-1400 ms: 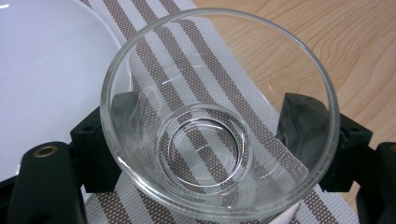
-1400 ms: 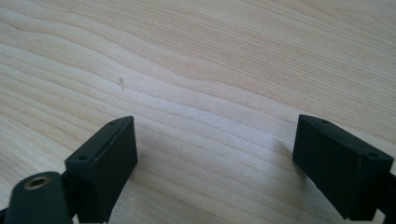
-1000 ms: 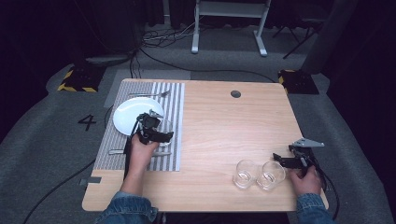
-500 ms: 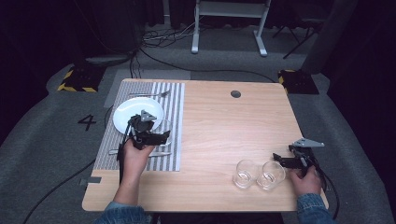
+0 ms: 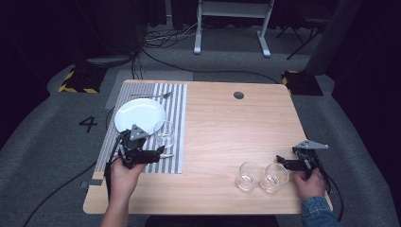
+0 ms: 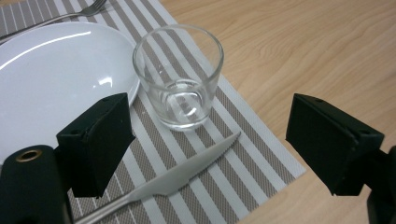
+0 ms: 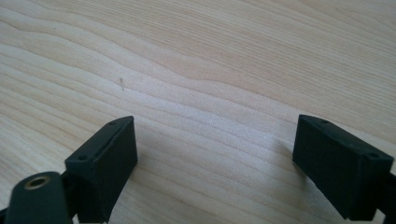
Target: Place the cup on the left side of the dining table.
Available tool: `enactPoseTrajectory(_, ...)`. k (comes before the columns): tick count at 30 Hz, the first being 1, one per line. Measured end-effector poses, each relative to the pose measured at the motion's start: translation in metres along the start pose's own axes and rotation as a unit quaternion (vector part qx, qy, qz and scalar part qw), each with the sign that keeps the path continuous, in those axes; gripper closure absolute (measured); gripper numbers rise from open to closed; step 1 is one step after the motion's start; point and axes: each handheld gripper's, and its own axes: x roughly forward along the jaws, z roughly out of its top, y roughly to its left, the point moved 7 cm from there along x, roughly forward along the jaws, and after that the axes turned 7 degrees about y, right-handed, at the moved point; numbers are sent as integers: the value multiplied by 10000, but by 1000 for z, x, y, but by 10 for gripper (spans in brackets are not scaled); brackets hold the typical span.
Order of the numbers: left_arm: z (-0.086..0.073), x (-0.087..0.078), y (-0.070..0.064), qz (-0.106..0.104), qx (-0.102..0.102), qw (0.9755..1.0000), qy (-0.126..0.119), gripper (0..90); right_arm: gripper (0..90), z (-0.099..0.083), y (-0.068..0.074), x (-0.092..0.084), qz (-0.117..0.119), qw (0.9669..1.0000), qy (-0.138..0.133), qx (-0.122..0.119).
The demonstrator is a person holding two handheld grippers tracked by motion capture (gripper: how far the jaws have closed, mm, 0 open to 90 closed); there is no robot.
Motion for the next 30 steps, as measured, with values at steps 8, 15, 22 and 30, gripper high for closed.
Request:
enactPoseTrajectory(8,-24,-20,1,-74,-235,9996,-138,148,138,0,0,0,1,10000,0,0)
enactPoseTrajectory(15,-49,-33,6,8,-311,9995,-29,147,138,0,0,0,3,10000,-3,-4)
enactPoseTrajectory(22,-70,-42,8,183,-339,9992,145,144,138,0,0,0,6,10000,0,-4)
enactPoseTrajectory(30,-98,-41,18,403,-546,9965,483,107,138,0,0,0,4,10000,-2,-5)
